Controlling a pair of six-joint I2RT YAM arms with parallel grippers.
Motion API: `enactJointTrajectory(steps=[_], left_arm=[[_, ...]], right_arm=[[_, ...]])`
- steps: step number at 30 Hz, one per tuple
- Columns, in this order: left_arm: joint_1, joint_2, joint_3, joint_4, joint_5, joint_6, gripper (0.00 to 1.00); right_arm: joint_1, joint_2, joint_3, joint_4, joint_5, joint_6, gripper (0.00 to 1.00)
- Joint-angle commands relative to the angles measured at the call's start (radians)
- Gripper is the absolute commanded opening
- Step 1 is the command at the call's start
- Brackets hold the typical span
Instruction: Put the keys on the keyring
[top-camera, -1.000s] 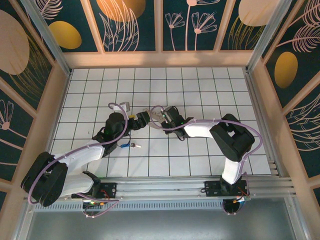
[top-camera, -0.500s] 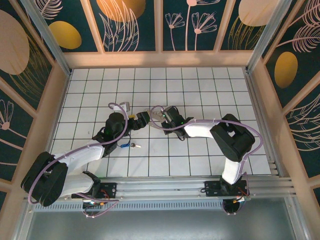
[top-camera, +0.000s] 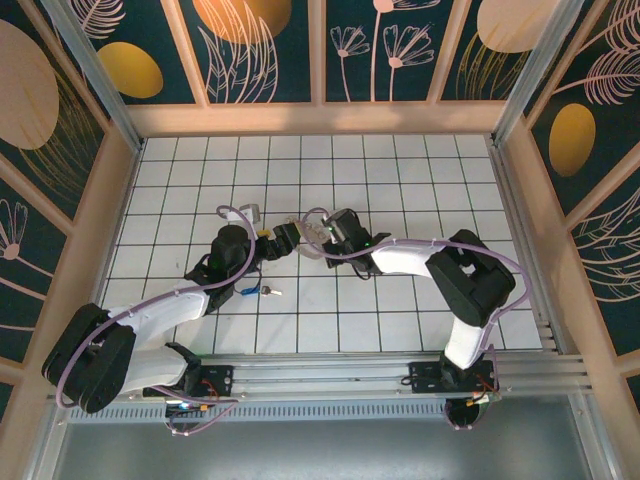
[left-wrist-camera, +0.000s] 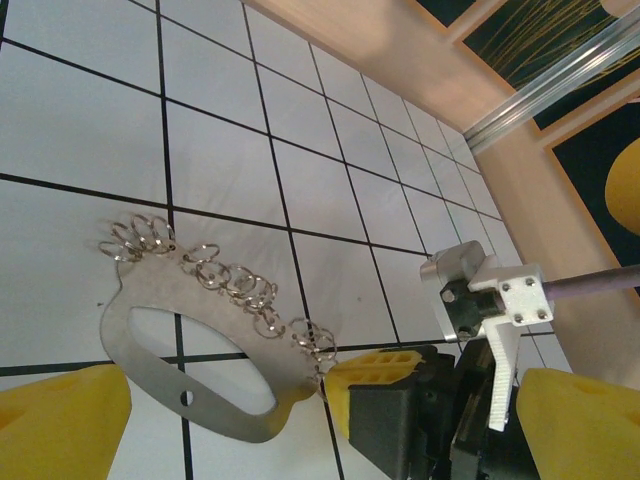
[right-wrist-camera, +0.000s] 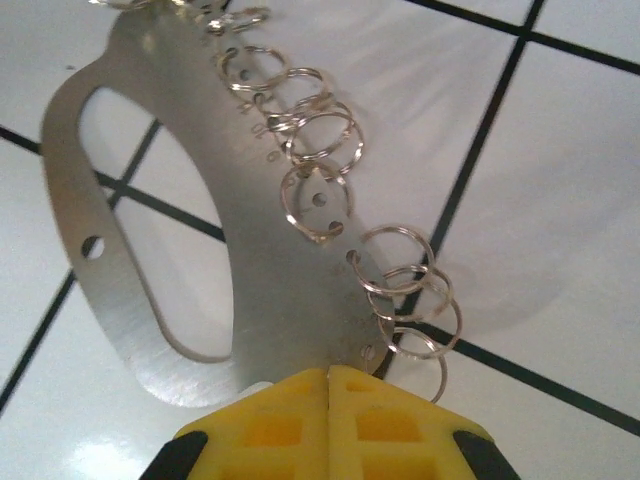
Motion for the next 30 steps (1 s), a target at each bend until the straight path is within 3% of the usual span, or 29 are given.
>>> enactJointTrajectory(steps=[1,5,16,20,30], left_arm=[[-0.005,0.004,0.000,0.035,0.015,0.004,0.99],[-0.006,0.001,0.000,0.032,0.015,0.004,0.99],[-0.005,0.000,0.008,0.024,0.017,0.010,0.99],[-0.004,0.001,0.007,0.025,0.016,0.012,0.99],[-0.006,0.007,0.004,0.032,0.015,0.009,0.98]], right_arm=[[-0.029,-0.060,-0.021,0.021,-0.130,0.052,0.00],[-0.050,-0.056,-0.047,0.052,-0.190,0.082,0.00],[-0.052,-0.018,-0.069,0.076,-0.192,0.099,0.00],[-0.053,-0.014,-0.068,0.074,-0.184,0.095,0.11],[-0.054,-0.016,-0.075,0.071,-0.177,0.094,0.17]])
